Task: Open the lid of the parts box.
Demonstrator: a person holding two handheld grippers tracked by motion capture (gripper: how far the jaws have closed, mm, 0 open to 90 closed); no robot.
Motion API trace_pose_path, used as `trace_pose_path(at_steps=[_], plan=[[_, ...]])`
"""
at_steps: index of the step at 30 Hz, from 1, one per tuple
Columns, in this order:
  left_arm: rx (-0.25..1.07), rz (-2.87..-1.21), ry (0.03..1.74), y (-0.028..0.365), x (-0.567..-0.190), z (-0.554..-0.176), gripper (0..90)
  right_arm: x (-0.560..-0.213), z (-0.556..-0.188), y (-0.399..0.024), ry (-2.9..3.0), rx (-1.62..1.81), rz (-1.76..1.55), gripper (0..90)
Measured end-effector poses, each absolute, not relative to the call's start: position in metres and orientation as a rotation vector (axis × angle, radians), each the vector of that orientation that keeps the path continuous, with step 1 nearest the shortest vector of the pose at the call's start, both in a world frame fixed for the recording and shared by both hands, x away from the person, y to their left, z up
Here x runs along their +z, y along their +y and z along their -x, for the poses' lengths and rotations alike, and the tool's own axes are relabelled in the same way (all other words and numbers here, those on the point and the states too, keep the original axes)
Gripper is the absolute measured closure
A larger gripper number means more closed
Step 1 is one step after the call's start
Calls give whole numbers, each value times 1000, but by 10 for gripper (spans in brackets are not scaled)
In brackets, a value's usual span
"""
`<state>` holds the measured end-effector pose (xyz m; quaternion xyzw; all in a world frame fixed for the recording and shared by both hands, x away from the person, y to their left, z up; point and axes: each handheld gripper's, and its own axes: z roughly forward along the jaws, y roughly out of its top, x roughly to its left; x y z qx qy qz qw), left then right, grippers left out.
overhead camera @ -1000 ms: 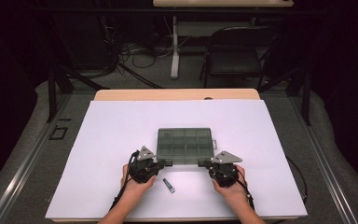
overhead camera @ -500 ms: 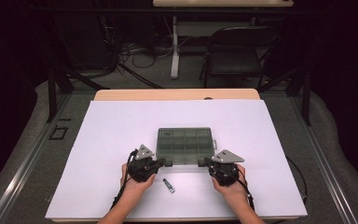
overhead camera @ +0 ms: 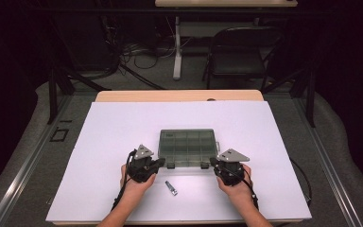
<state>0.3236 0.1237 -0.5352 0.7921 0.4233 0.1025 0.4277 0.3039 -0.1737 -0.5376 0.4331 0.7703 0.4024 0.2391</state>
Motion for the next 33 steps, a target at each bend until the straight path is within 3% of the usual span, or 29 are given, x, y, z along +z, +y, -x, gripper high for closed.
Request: trace_pose_path(at_steps=[33], plan=[[346,-1934,1063,125,-476,-364,900,-480,-352,-173,2052,1151,-1239,893]])
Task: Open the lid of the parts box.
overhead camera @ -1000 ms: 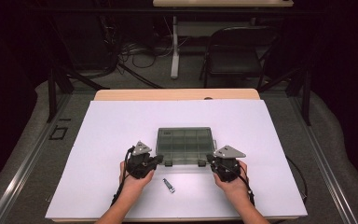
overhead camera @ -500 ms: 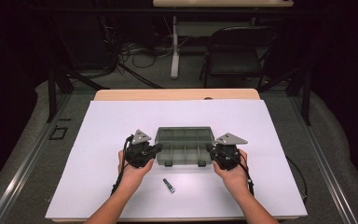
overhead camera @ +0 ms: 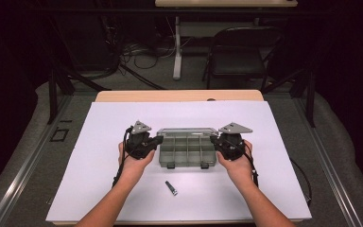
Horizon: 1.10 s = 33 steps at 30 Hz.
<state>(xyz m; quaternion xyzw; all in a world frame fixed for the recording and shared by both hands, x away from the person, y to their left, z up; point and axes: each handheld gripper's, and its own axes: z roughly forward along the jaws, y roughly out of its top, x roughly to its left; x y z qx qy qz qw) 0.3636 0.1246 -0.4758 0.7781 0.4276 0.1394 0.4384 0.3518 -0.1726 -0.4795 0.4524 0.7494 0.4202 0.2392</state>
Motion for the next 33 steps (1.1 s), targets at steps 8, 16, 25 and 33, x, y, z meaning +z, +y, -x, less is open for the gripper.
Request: trace_pose_path(at_steps=[8,16,25,33], plan=[[350,-1918,1071,126,-472,-368,899,-475,-357,-172,2038,1165,-1244,883],[355,-1915,1078,125,-471,-370,899,-475,-354,-174,2040,1178,-1218,817],[357,-1914,1082,126,-470,-372,899,-494,-355,-184,2061,1101,-1174,696],[362,-1914,1083,126,-469,-373,898,-506,-378,-186,2011,1067,-1209,648]])
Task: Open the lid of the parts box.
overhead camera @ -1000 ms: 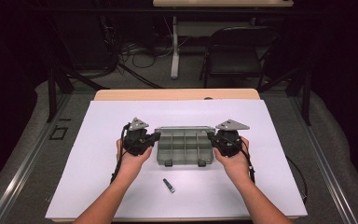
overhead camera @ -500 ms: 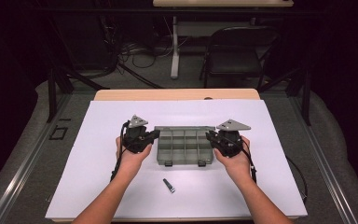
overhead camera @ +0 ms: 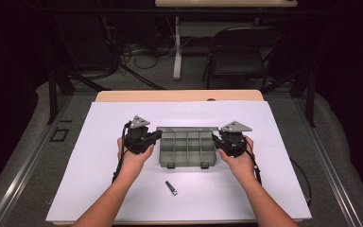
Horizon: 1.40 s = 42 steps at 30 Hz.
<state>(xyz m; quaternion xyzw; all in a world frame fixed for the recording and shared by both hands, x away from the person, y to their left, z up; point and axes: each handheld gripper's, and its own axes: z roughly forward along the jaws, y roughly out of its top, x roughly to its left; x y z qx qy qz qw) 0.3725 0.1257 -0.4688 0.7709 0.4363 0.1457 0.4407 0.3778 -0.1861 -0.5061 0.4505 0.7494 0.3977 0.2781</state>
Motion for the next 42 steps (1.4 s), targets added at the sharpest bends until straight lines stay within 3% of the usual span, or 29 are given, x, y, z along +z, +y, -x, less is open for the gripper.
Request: trace_pose_path(at_steps=[16,30,42], plan=[[361,-1922,1083,125,-470,-373,896,-527,-402,-184,1976,1047,-1222,675],[363,-1928,1080,124,-471,-373,888,-529,-404,-182,1955,1051,-1202,787],[363,-1943,1076,125,-472,-372,829,-529,-403,-180,1944,1060,-1207,821]])
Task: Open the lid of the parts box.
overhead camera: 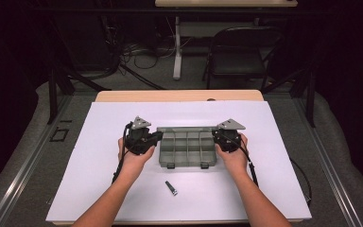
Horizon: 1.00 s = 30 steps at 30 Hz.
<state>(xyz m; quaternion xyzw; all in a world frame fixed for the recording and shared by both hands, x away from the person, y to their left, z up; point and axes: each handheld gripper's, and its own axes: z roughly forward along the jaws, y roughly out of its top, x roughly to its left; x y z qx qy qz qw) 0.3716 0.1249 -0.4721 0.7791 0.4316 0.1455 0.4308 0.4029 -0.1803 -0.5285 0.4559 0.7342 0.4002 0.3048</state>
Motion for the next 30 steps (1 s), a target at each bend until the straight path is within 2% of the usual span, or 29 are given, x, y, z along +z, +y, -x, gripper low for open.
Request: trace_pose_path(at_steps=[12,22,30], plan=[[348,-1983,1089,126,-483,-370,721,-524,-403,-179,1949,1056,-1215,821],[337,-2095,1152,120,-512,-375,570,-523,-403,-179,1949,1049,-1216,821],[331,-2151,1203,116,-534,-380,526,-524,-403,-179,1951,1051,-1215,820]])
